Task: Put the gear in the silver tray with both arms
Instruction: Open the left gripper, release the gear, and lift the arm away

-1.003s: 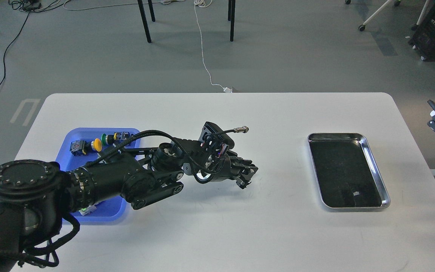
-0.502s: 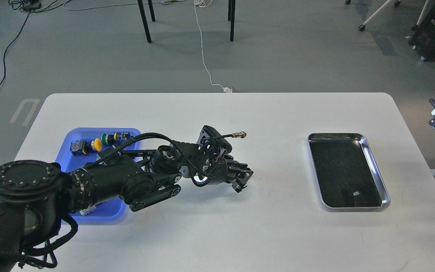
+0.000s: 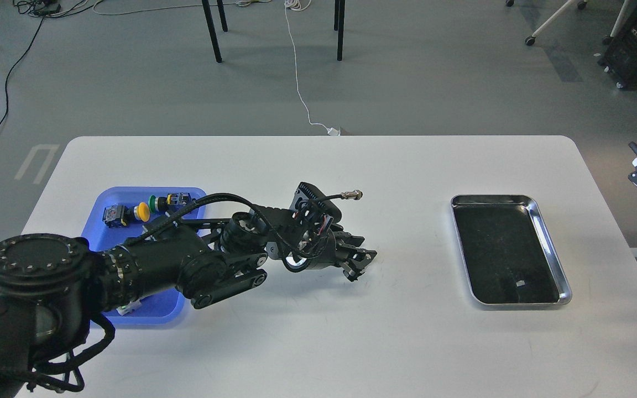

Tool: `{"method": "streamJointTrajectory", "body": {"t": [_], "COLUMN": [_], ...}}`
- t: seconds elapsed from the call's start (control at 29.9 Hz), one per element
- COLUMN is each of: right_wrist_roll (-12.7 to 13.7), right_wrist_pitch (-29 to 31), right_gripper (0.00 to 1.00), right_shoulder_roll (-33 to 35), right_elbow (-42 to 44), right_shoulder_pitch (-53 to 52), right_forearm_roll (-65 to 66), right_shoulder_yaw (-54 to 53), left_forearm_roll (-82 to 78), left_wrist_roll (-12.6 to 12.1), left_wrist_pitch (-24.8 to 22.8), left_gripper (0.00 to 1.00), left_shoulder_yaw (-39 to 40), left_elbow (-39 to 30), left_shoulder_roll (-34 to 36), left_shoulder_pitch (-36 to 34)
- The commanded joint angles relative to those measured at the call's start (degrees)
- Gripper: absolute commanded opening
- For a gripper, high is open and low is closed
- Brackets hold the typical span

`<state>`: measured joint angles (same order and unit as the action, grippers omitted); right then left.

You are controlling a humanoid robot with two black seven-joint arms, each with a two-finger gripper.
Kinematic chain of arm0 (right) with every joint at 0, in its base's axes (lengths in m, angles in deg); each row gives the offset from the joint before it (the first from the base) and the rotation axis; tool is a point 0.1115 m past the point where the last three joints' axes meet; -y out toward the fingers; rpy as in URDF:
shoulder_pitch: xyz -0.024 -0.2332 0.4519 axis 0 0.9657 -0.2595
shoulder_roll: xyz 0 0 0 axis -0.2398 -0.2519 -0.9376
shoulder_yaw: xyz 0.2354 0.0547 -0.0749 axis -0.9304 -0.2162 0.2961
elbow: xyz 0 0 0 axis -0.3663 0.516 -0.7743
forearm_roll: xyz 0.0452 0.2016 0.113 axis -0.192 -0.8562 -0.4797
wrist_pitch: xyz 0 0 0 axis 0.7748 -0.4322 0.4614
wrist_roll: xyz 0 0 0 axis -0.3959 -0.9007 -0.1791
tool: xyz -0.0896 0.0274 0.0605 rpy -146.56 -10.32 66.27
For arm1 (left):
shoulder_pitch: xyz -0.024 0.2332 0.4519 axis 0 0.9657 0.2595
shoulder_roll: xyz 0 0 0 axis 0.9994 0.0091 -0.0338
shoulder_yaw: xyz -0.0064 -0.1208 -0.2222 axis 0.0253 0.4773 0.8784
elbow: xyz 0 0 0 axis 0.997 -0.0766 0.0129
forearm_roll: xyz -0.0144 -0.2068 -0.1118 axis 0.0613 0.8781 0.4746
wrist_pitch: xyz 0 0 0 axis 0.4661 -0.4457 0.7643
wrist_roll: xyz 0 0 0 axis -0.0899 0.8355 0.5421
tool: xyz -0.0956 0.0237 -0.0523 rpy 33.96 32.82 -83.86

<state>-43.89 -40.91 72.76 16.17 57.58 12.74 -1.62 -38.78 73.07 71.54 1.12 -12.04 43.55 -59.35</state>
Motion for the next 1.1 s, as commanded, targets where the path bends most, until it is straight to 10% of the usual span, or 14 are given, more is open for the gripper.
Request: {"method": "streamJointTrajectory", "body": {"t": [0.0,0.47,1.07], "right_wrist_roll": [0.09,0.53,-2.37], "right_wrist_pitch": [0.0,0.0,0.0], "right_gripper": [1.0,1.0,0.99], "right_shoulder_roll": [1.31,1.68,-20.02], "right_elbow": [0.38,1.61,2.67], "right_shoulder_pitch": [-2.01,-23.27,-69.25], "right_forearm_roll": [0.17,19.58,44.28], "right_shoulder_yaw": [-0.65,3.9,61.29], "left_forearm_roll": [5.63,69.78,110.51], "left_wrist_roll": [0.22,0.13,-0.66], "left_wrist_pitch": [0.21,-4.44,-13.76], "left_gripper": [0.79,0.97,0.98], "left_shoulder_yaw": [5.85,31.35,41.21], "left_elbow": [-0.55,-0.64,-0.2], "left_shoulder_roll": [0.0,9.65,25.22], "left_shoulder_pitch": [-0.31,-2.42,6.19]}}
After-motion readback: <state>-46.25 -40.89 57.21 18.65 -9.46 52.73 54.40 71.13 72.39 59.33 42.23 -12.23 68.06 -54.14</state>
